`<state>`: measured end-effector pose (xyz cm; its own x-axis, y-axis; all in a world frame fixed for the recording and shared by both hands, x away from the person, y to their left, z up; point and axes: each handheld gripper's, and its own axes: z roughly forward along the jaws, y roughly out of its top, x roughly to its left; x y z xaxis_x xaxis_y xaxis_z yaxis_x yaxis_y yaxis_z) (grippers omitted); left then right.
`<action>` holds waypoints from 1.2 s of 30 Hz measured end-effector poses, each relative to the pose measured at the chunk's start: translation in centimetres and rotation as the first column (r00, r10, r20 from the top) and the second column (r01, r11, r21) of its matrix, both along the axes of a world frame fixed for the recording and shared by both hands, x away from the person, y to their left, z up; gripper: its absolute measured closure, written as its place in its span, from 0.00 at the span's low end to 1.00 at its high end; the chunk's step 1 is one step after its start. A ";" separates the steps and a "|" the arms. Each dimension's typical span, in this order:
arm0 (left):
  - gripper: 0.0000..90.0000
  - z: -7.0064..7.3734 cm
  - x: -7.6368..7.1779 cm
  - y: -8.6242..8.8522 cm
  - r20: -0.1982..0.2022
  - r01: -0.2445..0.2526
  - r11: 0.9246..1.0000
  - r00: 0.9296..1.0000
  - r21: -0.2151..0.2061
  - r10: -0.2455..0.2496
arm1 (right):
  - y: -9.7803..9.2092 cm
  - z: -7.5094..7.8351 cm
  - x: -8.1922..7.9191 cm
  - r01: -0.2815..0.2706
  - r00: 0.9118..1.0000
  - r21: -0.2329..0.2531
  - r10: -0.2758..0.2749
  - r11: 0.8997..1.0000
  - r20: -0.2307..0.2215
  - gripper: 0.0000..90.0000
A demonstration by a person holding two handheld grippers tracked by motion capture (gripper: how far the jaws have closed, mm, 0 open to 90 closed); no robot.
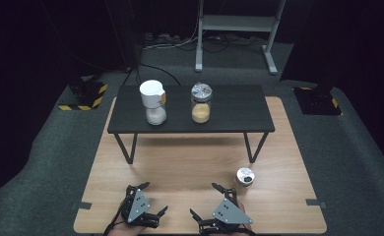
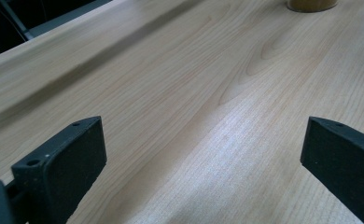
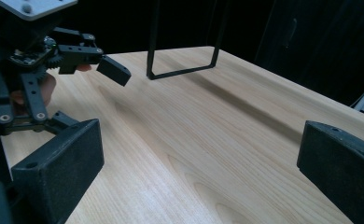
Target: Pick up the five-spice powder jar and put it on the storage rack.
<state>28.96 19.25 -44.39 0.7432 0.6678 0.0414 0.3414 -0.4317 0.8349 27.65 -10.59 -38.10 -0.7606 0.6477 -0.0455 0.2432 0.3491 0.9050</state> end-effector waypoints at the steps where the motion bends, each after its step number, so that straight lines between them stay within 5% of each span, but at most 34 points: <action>1: 0.01 0.0 0.0 0.0 0.001 0.000 1.000 1.000 0.000 0.000 | -0.1 0.1 0.0 0.002 1.000 -0.003 -0.002 1.000 -0.001 0.00; 19: 0.01 0.0 -0.1 -0.1 0.005 0.007 1.000 1.000 0.009 -0.007 | -2.9 1.1 1.1 0.080 0.997 0.008 -0.080 0.997 0.011 0.00; 36: 0.01 0.0 -0.1 -0.1 0.004 0.013 1.000 1.000 0.007 -0.013 | -6.1 1.2 2.6 0.181 0.983 0.016 -0.181 0.983 0.021 0.00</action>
<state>28.87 19.10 -44.40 0.7518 0.6576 0.0488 0.3323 -0.4418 0.8333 30.27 -16.74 -36.88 -0.6298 0.7750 -0.0513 0.2807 0.2887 0.9154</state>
